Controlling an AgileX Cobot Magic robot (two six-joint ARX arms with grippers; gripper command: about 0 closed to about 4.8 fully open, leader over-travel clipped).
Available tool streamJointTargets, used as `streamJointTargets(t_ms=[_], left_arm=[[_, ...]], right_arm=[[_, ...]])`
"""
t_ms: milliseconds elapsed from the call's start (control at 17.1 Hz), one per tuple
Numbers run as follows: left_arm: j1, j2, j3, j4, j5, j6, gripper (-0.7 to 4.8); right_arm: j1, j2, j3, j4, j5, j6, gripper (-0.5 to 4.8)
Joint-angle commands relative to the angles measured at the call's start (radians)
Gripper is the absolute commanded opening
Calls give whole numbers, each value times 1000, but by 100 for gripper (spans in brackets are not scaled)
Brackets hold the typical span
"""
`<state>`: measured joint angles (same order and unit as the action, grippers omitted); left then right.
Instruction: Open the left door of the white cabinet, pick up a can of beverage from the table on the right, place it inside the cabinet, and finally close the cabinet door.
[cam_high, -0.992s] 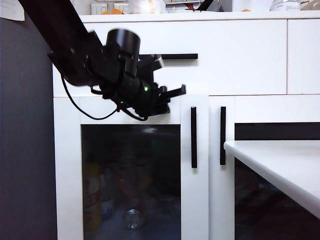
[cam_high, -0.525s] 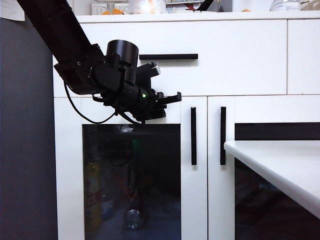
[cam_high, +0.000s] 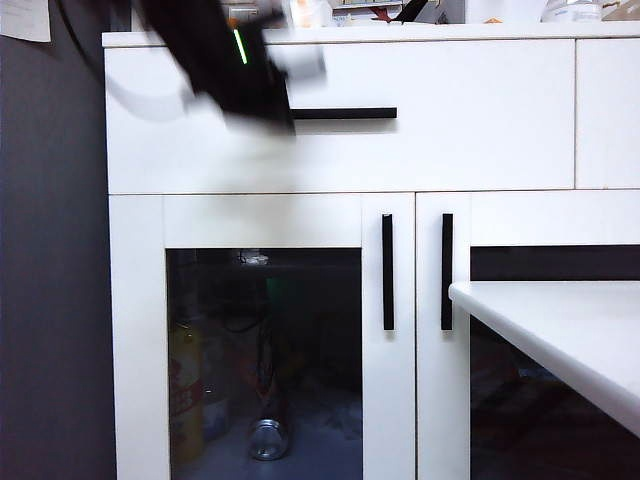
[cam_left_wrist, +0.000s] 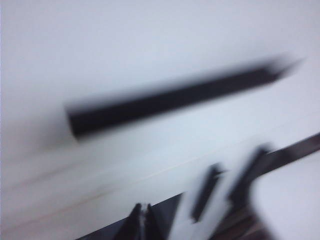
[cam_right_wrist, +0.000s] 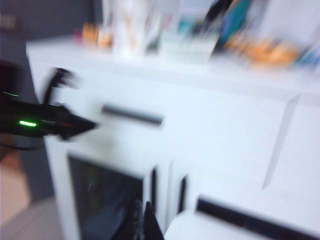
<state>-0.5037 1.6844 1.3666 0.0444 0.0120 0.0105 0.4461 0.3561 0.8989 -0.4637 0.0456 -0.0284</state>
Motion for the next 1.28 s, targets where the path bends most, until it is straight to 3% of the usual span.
streamJointTargets(t_ms=[58,292,467,584,934,1168,1284], left_arm=[[2,-218,3,-169,10,37,-6],[26,-620,3,-459,14,72,-6],[25,-828,-3,-687,21,93,-6],[25,-956,-54,-760,65,86,-6],[25,-1392,-439,-685,89,-19,-6],[25,-1530,-715,-516,142,-87,-6],[24,-1526,-896,-392,203,-166,-6]], right_arm=[[-10,-93,73,-115,11,-14,-6],[-4,-130,273,-362,58,-27,-6],[-5,-143,272,-435,-36,62,-6],[-5,-164,216,-430,-92,87,-6],[-6,-261,-92,-242,-165,177,-5],[-5,-266,-327,-20,-187,186,-5],[-5,-267,-459,104,-175,187,-5]])
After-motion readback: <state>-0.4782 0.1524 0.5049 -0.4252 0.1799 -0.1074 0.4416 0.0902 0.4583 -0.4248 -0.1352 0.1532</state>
